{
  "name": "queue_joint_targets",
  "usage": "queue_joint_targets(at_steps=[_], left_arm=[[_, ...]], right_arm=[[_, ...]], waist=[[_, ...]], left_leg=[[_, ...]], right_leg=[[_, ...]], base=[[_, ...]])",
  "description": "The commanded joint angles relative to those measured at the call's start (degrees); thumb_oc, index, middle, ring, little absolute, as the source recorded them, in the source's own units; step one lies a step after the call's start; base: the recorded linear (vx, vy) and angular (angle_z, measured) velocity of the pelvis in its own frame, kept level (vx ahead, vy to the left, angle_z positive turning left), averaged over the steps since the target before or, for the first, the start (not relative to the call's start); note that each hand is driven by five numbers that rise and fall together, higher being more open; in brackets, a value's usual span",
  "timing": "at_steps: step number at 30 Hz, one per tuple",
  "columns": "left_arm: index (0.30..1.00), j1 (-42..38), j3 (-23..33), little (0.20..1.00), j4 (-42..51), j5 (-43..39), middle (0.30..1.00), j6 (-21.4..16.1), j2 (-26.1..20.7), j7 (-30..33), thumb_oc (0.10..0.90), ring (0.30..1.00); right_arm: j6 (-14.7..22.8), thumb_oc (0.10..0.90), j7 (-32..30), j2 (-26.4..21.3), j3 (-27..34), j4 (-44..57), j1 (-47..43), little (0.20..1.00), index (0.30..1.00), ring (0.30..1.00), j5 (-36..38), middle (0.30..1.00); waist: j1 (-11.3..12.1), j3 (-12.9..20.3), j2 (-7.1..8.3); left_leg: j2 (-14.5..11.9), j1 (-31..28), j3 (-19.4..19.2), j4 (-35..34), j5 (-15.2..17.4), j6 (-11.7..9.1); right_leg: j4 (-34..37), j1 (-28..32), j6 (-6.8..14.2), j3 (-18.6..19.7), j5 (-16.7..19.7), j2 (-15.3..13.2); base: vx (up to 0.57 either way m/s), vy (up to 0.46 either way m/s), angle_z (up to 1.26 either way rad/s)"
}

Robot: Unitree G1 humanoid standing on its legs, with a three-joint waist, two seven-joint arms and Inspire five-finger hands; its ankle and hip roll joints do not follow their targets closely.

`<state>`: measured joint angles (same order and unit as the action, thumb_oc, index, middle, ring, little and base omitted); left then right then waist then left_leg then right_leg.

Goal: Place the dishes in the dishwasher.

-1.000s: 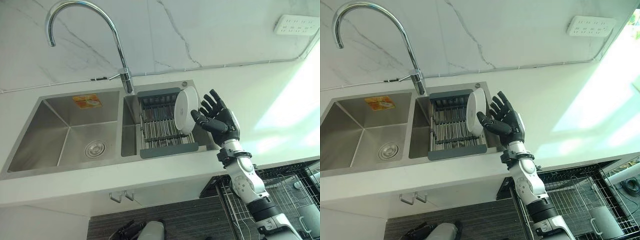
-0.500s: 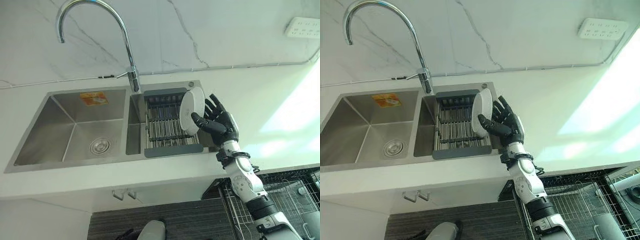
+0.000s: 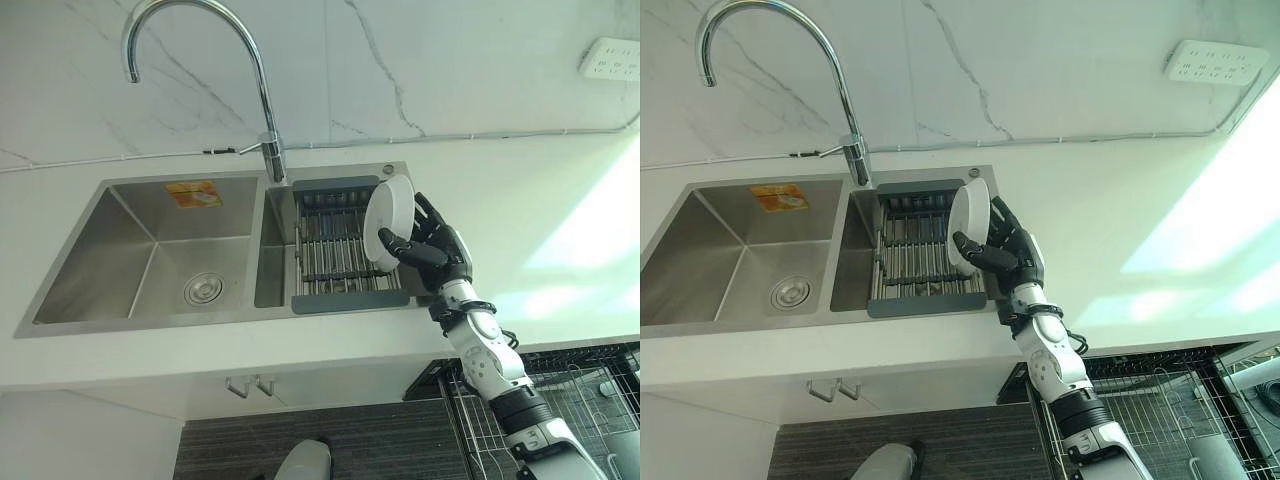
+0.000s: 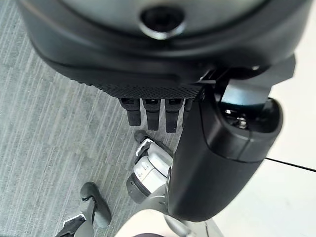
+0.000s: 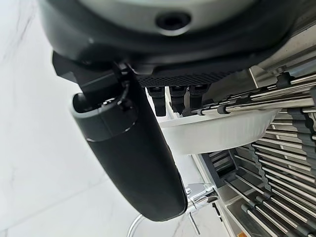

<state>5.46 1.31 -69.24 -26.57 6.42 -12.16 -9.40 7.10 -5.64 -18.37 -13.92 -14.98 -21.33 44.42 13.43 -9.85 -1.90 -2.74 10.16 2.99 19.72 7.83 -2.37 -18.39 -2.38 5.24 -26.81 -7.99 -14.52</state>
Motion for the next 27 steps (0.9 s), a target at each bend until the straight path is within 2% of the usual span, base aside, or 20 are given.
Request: queue_joint_targets(at_steps=[1,4,6,7,8,17,20,22,27], left_arm=[[0.900,2.3,-3.5,0.900,-2.0,1.6,0.900,1.0,-0.8,-1.0,0.800,0.900],[0.900,2.1,-3.5,0.900,-1.8,1.4,0.900,1.0,-0.9,-0.7,0.800,0.900],[0.900,1.9,-3.4,0.900,-1.8,1.6,0.900,1.2,-1.0,-0.7,0.800,0.900],[0.900,1.9,-3.5,0.900,-1.7,1.7,0.900,1.3,-1.0,-0.7,0.800,0.900],[0.900,1.9,-3.6,0.900,-1.6,1.7,0.900,1.5,-1.1,-0.7,0.800,0.900],[0.900,2.1,-3.5,0.900,-1.5,3.0,0.900,1.3,-1.2,-0.8,0.800,0.900],[0.900,2.0,-4.9,0.900,-1.1,11.8,0.900,-1.4,-1.8,0.5,0.800,0.900],[0.900,2.0,-6.4,0.900,-0.6,9.7,0.900,-0.9,-1.9,0.1,0.800,0.900],[0.900,2.0,-5.3,0.900,-0.4,6.6,0.900,0.0,-1.6,-0.3,0.800,0.900]], right_arm=[[2.5,0.800,0.3,0.0,1.0,0.0,-8.2,0.900,0.900,0.900,-1.5,0.900],[1.8,0.800,0.0,-0.2,0.9,-0.1,-8.6,0.900,0.900,0.900,-1.9,0.900],[1.7,0.585,-0.3,-0.3,0.7,-0.7,-8.9,0.578,0.578,0.578,-2.9,0.578],[1.5,0.510,-0.6,-0.5,0.6,-0.8,-9.0,0.465,0.465,0.465,-3.3,0.465],[1.4,0.402,-0.8,-0.7,0.5,-0.9,-9.2,0.302,0.302,0.302,-3.6,0.302],[0.9,0.400,-2.7,-1.4,-0.1,-1.8,-10.0,0.300,0.300,0.300,-7.2,0.300],[1.3,0.400,-4.6,-1.8,-0.5,-1.9,-10.3,0.300,0.300,0.300,-11.4,0.300],[1.8,0.400,-4.9,-2.2,-1.1,-2.2,-10.6,0.300,0.300,0.300,-12.4,0.300],[4.3,0.400,-6.4,-2.1,-1.2,-1.7,-10.5,0.300,0.300,0.300,-12.9,0.300]], waist=[[1.8,1.8,1.18],[1.9,1.7,1.21],[2.1,1.7,1.26],[2.2,1.6,1.27],[2.3,1.6,1.26],[3.0,1.3,1.34],[3.0,1.2,1.44],[2.9,1.1,1.17],[2.7,1.2,1.14]], left_leg=[[-1.2,0.1,-1.1,-2.5,2.5,-0.5],[-1.1,0.1,-1.0,-2.5,2.4,-0.5],[-1.1,0.2,-0.8,-2.5,2.4,-0.5],[-1.0,0.3,-0.7,-2.5,2.4,-0.5],[-1.0,0.3,-0.6,-2.5,2.4,-0.5],[-0.9,0.5,-0.1,-2.5,2.2,-0.5],[-0.8,0.6,-0.1,-2.5,2.2,-0.5],[-0.8,0.5,-0.2,-2.5,2.1,-0.5],[-1.0,0.3,-0.7,-2.5,2.3,-0.5]], right_leg=[[1.2,4.4,4.0,1.5,-5.4,-1.4],[1.2,4.5,3.9,1.5,-5.4,-1.4],[1.2,4.5,3.9,1.5,-5.5,-1.4],[1.2,4.5,3.8,1.4,-5.5,-1.3],[1.2,4.6,3.8,1.4,-5.5,-1.3],[1.2,4.9,3.8,1.0,-5.7,-1.3],[1.2,4.9,3.8,1.2,-5.6,-1.2],[1.2,4.8,3.8,1.3,-5.6,-1.2],[1.2,4.8,4.0,1.4,-5.5,-1.3]], base=[[0.03,0.008,0.05],[0.01,0.002,0.01],[0.00,0.000,0.00],[0.00,0.000,0.00],[0.00,0.000,0.00],[0.00,0.001,0.01],[0.00,-0.006,0.04],[0.00,0.000,0.02],[0.00,0.000,0.00]])
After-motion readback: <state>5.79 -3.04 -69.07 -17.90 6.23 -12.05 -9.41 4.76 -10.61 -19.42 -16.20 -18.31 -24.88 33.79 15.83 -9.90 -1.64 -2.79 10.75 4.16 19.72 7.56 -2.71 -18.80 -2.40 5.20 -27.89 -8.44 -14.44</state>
